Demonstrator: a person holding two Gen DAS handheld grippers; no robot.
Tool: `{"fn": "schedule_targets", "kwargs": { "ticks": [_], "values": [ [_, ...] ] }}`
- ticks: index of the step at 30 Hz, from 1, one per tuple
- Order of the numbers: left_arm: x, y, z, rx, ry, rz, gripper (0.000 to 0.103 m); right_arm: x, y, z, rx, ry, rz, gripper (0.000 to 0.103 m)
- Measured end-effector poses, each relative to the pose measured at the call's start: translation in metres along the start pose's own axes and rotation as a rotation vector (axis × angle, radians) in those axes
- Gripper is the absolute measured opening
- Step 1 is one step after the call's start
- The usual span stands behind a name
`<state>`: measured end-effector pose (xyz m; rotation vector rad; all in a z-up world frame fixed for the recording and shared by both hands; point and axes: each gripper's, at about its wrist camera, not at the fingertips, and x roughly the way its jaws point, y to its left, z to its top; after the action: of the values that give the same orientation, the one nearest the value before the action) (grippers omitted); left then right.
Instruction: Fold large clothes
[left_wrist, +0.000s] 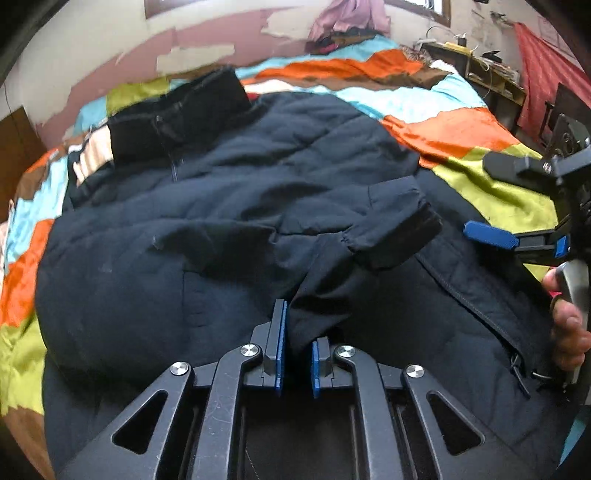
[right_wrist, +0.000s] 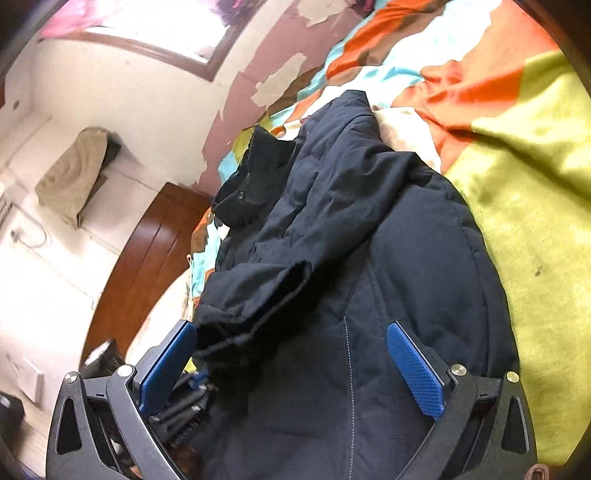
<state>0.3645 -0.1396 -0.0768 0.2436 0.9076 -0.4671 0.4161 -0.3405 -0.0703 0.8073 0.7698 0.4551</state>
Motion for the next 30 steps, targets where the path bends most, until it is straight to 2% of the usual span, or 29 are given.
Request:
{"fn": "schedule_targets", "kwargs": {
  "ticks": [2, 4, 6, 7, 10, 13, 14, 16, 20, 22, 25, 27, 30],
  "values": [
    [0.004, -0.001, -0.004, -0.009, 0.026, -0.035, 0.020, -0.001, 0.004, 0.000, 0.004, -0.004, -0.015, 0.103],
    [-0.001, -0.004, -0.007, -0.018, 0.042, -0.087, 0.044, 0.000, 0.012, -0.001, -0.031, 0.002, -0.060, 0.103],
    [-0.007, -0.004, -0.010, -0.034, 0.040, -0.155, 0.056, 0.004, 0.019, -0.006, -0.091, 0.007, -0.105, 0.103],
    [-0.009, -0.002, -0.011, -0.039, 0.038, -0.179, 0.059, 0.006, 0.021, -0.010, -0.115, 0.013, -0.124, 0.103],
    [-0.020, 0.008, -0.018, -0.094, 0.043, -0.289, 0.060, 0.015, 0.021, -0.017, -0.153, 0.029, -0.157, 0.098],
    [-0.032, 0.027, -0.029, -0.215, 0.045, -0.378, 0.061, 0.022, 0.018, -0.022, -0.181, 0.044, -0.197, 0.093],
    [-0.037, 0.033, -0.033, -0.248, 0.042, -0.388, 0.066, 0.023, 0.018, -0.024, -0.189, 0.047, -0.203, 0.092],
    [-0.051, 0.050, -0.042, -0.321, 0.028, -0.378, 0.071, 0.025, 0.021, -0.030, -0.225, 0.048, -0.215, 0.092],
    [-0.079, 0.085, -0.056, -0.401, -0.021, -0.316, 0.071, 0.030, 0.035, -0.046, -0.342, 0.053, -0.226, 0.092],
    [-0.090, 0.103, -0.062, -0.416, -0.063, -0.233, 0.071, 0.032, 0.040, -0.051, -0.375, 0.058, -0.230, 0.093],
    [-0.093, 0.140, -0.059, -0.438, -0.103, -0.042, 0.071, 0.038, 0.048, -0.054, -0.407, 0.092, -0.215, 0.093],
    [-0.090, 0.165, -0.053, -0.499, -0.144, 0.016, 0.071, 0.044, 0.052, -0.053, -0.398, 0.111, -0.223, 0.093],
    [-0.082, 0.198, -0.047, -0.588, -0.208, 0.075, 0.071, 0.060, 0.044, -0.045, -0.251, 0.154, -0.192, 0.091]
  ]
}}
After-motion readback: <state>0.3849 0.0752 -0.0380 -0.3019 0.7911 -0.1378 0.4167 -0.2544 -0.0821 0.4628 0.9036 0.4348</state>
